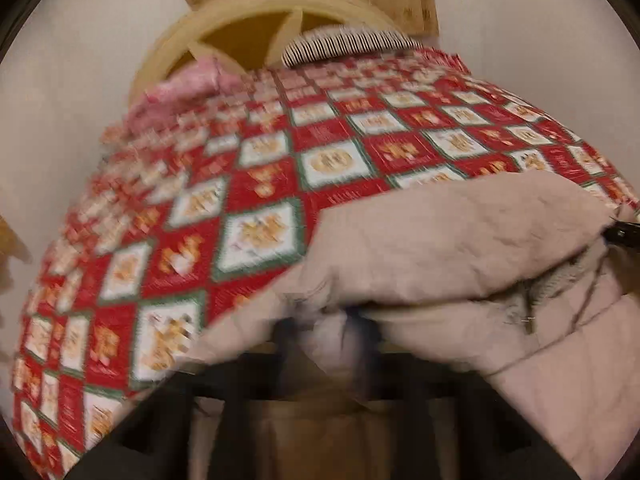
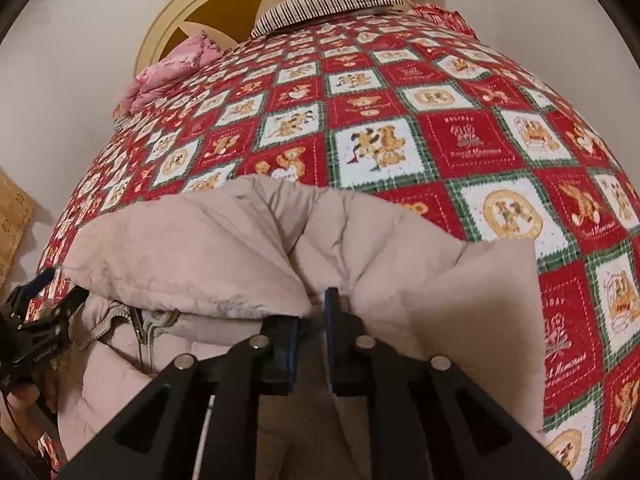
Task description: Fold large clothes
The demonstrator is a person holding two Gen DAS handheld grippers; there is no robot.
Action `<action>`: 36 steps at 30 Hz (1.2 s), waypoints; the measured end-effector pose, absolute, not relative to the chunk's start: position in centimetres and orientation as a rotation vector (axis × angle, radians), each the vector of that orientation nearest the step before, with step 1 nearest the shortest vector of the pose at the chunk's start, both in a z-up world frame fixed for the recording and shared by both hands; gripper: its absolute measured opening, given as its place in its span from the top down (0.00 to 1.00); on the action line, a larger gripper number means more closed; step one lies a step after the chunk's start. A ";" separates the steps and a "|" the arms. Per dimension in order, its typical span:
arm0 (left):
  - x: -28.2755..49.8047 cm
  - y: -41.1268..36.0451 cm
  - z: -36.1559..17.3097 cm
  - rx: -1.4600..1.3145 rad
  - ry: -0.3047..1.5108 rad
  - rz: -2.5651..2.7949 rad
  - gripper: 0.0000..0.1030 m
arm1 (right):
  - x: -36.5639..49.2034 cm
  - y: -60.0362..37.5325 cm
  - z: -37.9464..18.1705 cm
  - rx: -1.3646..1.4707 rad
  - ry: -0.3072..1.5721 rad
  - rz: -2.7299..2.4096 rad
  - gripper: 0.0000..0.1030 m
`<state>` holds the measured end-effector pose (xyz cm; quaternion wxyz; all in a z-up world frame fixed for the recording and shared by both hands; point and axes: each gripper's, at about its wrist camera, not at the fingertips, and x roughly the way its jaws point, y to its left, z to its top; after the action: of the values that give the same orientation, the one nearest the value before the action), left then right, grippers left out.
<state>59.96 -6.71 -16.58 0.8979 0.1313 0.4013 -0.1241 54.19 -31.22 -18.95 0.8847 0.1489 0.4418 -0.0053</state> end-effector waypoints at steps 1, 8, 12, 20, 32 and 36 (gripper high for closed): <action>59.8 -7.0 -16.5 0.255 0.851 -0.247 0.94 | 54.3 -31.1 -18.5 0.299 0.904 -0.017 0.87; 56.1 -5.8 -16.3 0.134 0.930 -0.274 0.96 | 54.6 -31.2 -18.5 0.257 0.916 -0.073 0.77; 56.2 -5.7 -17.2 0.227 0.898 -0.222 0.96 | 53.4 -31.6 -17.5 0.269 0.894 -0.122 0.50; 55.3 -6.0 -17.7 0.341 0.821 -0.204 0.96 | 53.3 -26.3 -10.2 0.191 0.651 -0.086 0.38; 55.3 -6.0 -19.5 0.402 0.820 -0.204 0.96 | 50.6 -27.1 -10.2 0.281 0.619 -0.196 0.25; 54.8 -6.4 -19.7 0.431 0.803 -0.198 0.96 | 50.8 -28.9 -11.0 0.308 0.633 -0.263 0.25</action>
<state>54.77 -6.44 -19.73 0.8932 0.2077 0.3871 -0.0956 50.77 -28.89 -10.98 0.9303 0.1506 0.3089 -0.1283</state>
